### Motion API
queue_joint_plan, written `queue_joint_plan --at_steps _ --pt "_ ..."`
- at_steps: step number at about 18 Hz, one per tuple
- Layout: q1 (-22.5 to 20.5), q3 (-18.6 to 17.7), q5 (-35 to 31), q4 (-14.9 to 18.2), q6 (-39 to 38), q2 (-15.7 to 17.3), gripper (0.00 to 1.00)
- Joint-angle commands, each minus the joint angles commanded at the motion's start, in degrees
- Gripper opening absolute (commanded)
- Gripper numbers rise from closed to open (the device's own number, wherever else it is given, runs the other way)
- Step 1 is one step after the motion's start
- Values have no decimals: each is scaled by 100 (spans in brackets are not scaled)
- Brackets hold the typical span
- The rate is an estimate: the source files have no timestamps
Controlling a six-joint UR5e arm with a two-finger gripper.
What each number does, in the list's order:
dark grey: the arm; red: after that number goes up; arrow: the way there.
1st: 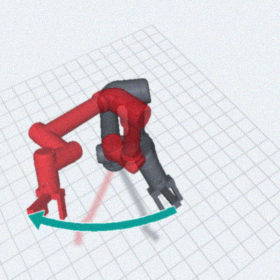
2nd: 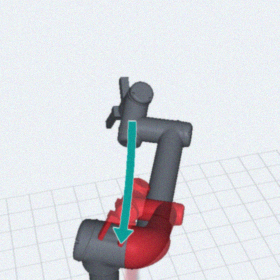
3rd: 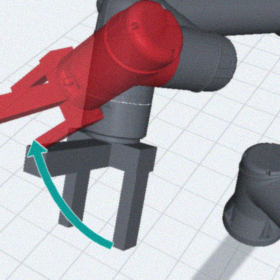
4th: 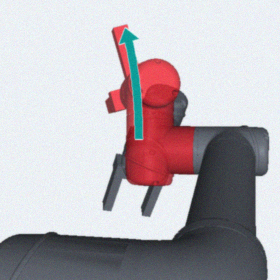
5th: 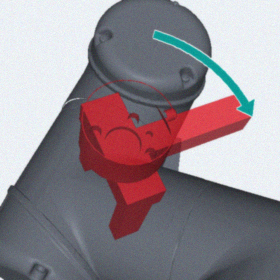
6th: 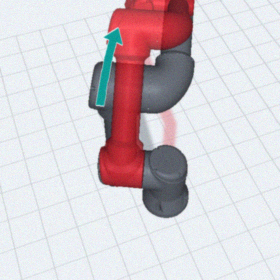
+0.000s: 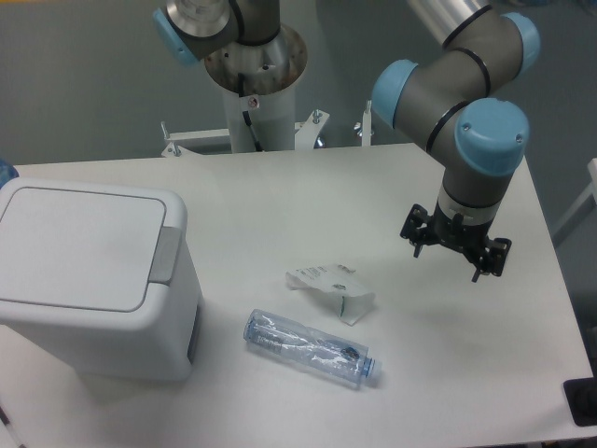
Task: Open the trash can
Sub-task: 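Move the open gripper from its start pose toward the white trash can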
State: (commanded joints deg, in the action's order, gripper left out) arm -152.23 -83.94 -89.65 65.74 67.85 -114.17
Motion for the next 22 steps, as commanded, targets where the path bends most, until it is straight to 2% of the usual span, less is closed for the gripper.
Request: queue_joint_plan --at_steps 13,18,20,22 --pt "26 79 44 26 -9 0 100" --pt "88 -44 44 9 -210 26 100" --pt "105 -131 44 -61 -281 26 100" --pt "123 -219 53 -342 -526 35 100"
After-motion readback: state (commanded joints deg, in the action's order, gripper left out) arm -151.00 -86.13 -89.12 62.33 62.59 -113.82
